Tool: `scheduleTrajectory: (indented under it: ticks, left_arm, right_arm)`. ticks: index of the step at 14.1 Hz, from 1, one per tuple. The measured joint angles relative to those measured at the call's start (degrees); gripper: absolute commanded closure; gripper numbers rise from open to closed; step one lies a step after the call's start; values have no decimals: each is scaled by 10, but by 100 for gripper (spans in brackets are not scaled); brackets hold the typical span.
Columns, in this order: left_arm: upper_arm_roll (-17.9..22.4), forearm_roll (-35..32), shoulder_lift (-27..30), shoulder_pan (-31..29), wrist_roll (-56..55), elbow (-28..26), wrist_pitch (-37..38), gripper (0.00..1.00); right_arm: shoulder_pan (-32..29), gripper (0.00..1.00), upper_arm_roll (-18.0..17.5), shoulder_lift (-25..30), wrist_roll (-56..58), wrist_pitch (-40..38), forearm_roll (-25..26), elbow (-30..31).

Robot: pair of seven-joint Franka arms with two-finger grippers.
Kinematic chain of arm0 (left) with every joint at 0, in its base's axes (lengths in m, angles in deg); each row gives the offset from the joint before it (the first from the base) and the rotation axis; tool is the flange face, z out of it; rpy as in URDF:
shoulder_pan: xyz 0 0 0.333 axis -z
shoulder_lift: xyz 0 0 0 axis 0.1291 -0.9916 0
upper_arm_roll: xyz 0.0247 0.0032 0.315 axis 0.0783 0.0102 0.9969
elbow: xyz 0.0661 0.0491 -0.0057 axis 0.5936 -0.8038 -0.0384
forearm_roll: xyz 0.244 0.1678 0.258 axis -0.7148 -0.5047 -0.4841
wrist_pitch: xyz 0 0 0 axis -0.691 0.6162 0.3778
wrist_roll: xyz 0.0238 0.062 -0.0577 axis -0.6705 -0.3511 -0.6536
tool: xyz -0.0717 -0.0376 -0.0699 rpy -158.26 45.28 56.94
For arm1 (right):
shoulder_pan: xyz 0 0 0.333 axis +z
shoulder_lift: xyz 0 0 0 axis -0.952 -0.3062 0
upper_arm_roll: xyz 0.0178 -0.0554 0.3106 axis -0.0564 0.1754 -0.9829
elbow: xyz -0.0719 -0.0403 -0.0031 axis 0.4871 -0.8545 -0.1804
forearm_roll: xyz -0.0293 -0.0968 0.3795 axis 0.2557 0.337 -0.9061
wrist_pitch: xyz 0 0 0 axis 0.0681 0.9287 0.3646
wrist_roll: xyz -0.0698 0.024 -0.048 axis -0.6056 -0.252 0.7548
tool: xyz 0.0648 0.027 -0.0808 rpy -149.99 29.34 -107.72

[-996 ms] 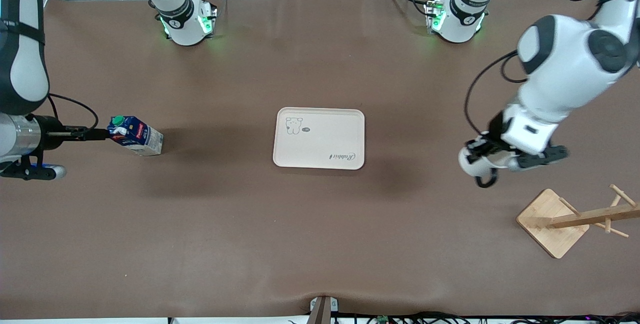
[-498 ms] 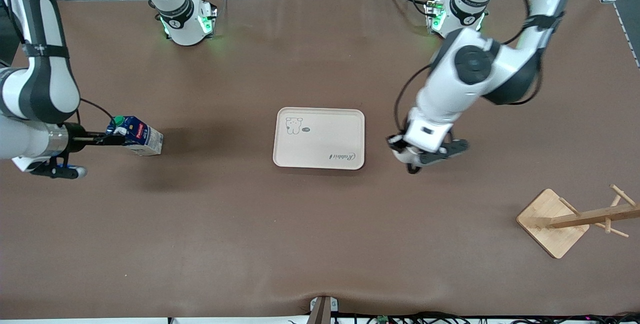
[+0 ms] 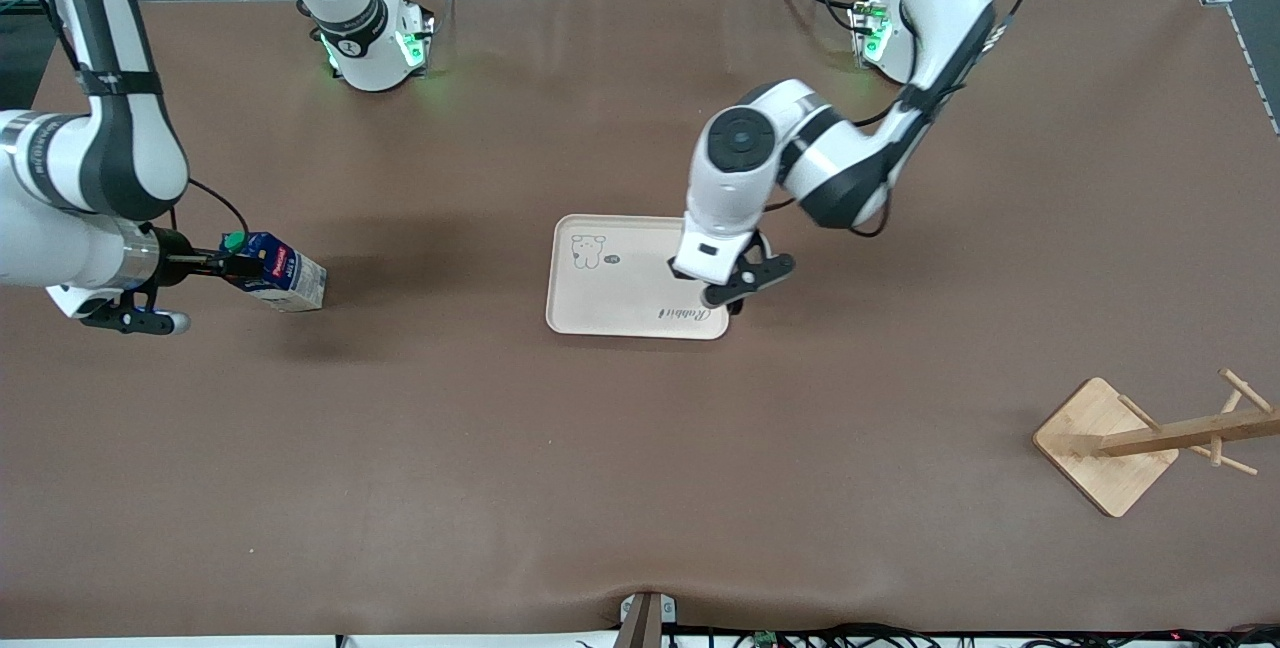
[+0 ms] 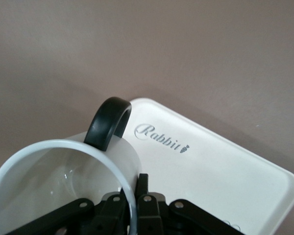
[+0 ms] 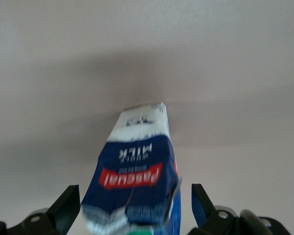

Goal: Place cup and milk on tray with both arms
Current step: 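Carry the mug onto the white tray and open the left gripper, then withdraw the left gripper while the right gripper lifts the milk carton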

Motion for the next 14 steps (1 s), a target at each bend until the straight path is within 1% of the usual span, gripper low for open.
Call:
scheduleTrajectory:
  ticks: [1,2,4,7,8,10,11,13,14]
  left_arm:
    - [1,-17,-20,13,-31,9,0,100]
    - [1,-29,-38,24,-59,18,0,100]
    - [2,-54,-63,37,-105,28,0,100]
    - [2,-91,-84,42,-161,30,-1,100]
    - [2,-96,-90,43,-173,31,-2,91]
    - [2,-100,-99,46,-185,34,-4,43]
    - [2,-100,-102,46,-186,37,-5,0]
    - [3,-101,-103,46,-186,48,-5,0]
    - [3,-101,-103,46,-186,55,-5,0]
  right_arm:
    - [0,69,0,3,0,45,0,23]
    - [-1,100,0,5,0,74,0,40]
    - [-1,100,0,14,0,78,0,52]
    - [-1,100,-1,33,0,47,0,51]
    - [-1,100,-1,37,0,36,0,45]
    - [-1,100,-1,40,0,-19,0,6]
    - [-1,100,-3,41,0,-59,0,-25]
    - [0,100,-7,41,0,-123,0,-88]
    - [1,100,-8,41,0,-138,0,-111]
